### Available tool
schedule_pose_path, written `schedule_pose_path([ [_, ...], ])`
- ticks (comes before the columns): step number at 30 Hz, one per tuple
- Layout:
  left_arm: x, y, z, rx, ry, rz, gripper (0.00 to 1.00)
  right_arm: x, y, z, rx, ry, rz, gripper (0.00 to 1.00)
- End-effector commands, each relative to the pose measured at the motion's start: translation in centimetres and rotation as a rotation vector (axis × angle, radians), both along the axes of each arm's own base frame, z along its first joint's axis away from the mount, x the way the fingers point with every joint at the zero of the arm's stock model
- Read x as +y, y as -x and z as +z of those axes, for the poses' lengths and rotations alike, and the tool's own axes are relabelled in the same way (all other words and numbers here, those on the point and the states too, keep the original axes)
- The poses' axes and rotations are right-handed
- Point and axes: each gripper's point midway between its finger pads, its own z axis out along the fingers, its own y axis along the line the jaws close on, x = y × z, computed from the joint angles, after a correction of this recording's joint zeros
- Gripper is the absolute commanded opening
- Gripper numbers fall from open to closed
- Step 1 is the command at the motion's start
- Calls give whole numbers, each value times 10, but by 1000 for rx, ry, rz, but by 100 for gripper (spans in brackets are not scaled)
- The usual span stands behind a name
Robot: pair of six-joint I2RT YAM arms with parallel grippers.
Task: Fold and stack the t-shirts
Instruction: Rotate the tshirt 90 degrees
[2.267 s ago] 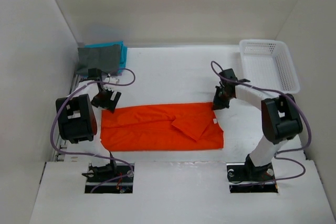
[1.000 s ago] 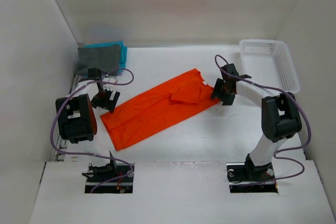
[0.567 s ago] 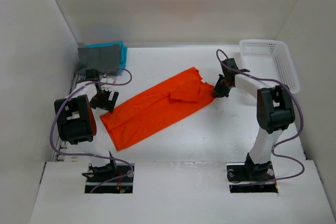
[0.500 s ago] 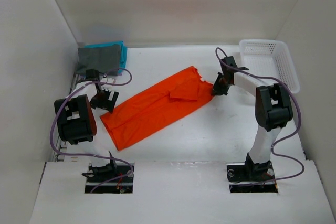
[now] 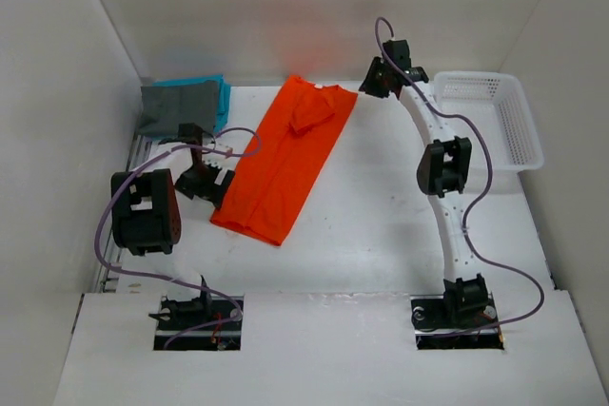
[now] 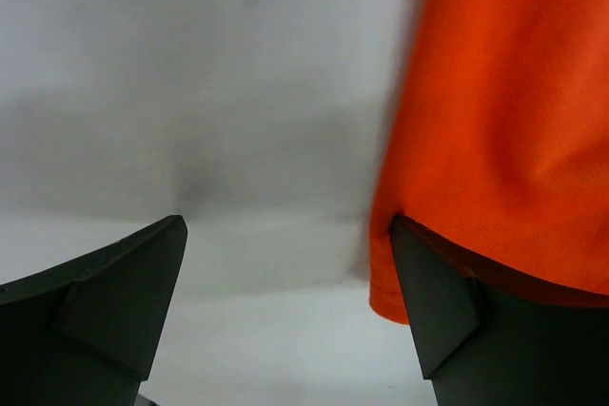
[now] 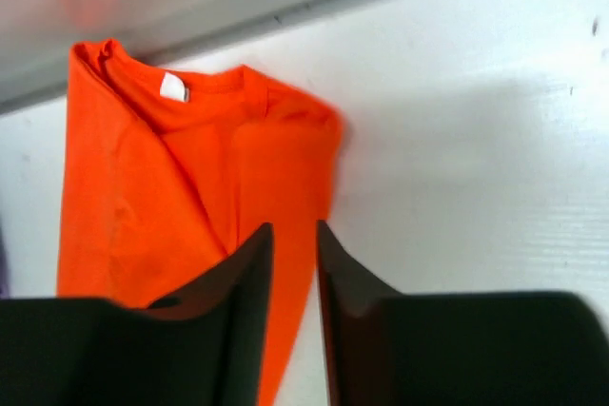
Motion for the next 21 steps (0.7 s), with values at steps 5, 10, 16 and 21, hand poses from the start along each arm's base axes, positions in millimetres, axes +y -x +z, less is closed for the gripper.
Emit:
schedule_pose_path([
  [5,-25,-4,13,8,43,-44,89,-9,35,66,-122,80,43,55],
  [10,-20,5,9,4,42,-25,89,-16,124,92,-187,106,49,100],
  [16,-21,17,-4,0,38,-23,89,34,241,63,-115,117,168,100],
  [21,-31,23,-6,-32,61,-45,89,97,321,41,-116,126,335,100],
])
